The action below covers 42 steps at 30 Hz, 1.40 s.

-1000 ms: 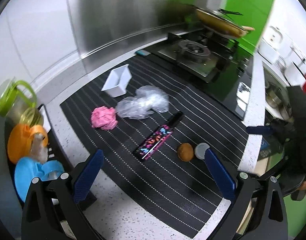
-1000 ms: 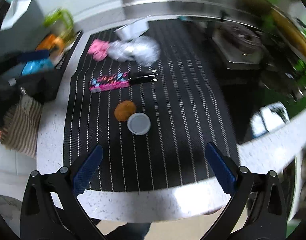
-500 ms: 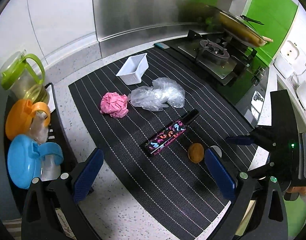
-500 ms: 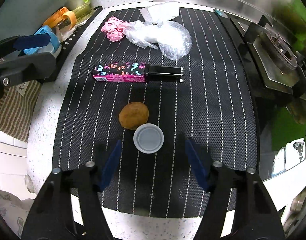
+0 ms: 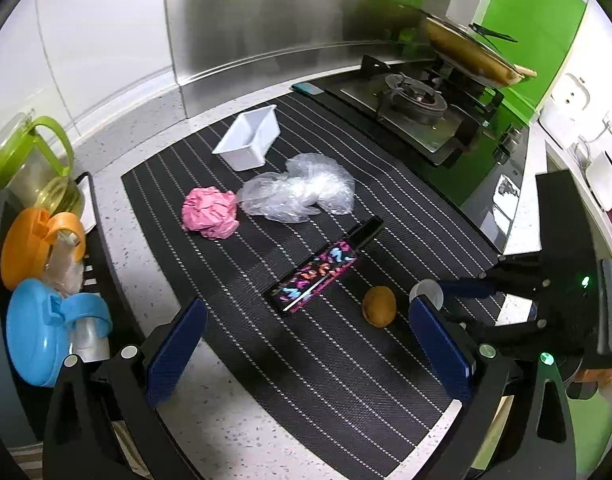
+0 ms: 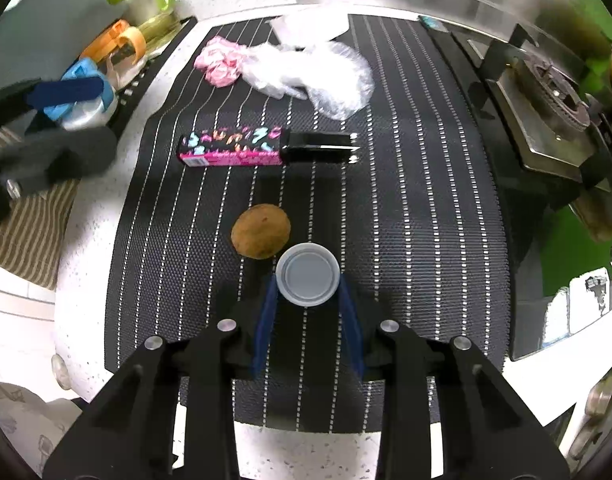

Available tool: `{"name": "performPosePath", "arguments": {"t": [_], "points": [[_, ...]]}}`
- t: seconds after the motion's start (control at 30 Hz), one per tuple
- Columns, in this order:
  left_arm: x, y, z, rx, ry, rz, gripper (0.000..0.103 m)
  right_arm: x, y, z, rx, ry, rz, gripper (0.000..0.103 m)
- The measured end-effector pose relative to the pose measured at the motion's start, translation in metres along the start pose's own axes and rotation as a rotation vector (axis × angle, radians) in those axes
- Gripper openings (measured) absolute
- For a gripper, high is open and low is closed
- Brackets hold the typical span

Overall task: Collect trash
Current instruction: 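Grasp the white bottle cap with the right gripper while the left gripper grasps the walnut, then carry the cap and walnut to the pink wastebasket and open both grippers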

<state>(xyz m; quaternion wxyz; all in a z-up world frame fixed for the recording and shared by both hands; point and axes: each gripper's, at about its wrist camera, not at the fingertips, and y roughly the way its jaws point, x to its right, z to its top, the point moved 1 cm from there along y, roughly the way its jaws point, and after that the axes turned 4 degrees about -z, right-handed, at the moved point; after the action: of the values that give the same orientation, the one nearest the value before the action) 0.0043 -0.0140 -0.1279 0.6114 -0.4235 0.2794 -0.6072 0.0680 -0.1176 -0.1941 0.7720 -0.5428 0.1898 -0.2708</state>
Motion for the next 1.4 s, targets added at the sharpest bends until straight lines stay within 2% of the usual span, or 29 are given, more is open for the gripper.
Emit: {"name": "performPosePath", "arguments": {"t": [0.43,0.7,0.73,0.8,0.97,1.0,1.17,1.4], "points": [[0.04,0.028,-0.005,-0.034,0.057,-0.053,0.097,0.05,-0.027,-0.014,0.017,0.14,-0.039,0.032],[0.051,0.056,-0.013,-0.079,0.065,-0.066,0.096,0.072,-0.033,-0.027,0.024,0.189,-0.037,0.032],[0.05,0.059,-0.014,-0.081,0.063,-0.066,0.094,0.074,-0.034,-0.028,0.024,0.191,-0.036,0.032],[0.051,0.066,-0.015,-0.097,0.063,-0.058,0.08,0.077,-0.034,-0.03,0.025,0.193,-0.035,0.032],[0.054,0.075,-0.016,-0.106,0.067,-0.033,0.064,0.084,-0.034,-0.031,0.029,0.196,-0.03,0.032],[0.054,0.077,-0.016,-0.107,0.069,-0.023,0.056,0.085,-0.034,-0.031,0.029,0.196,-0.029,0.032],[0.055,0.083,-0.017,-0.112,0.07,0.018,0.04,0.09,-0.033,-0.031,0.033,0.194,-0.026,0.032],[0.056,0.086,-0.017,-0.113,0.066,0.022,0.03,0.092,-0.034,-0.029,0.041,0.195,-0.021,0.032]]}}
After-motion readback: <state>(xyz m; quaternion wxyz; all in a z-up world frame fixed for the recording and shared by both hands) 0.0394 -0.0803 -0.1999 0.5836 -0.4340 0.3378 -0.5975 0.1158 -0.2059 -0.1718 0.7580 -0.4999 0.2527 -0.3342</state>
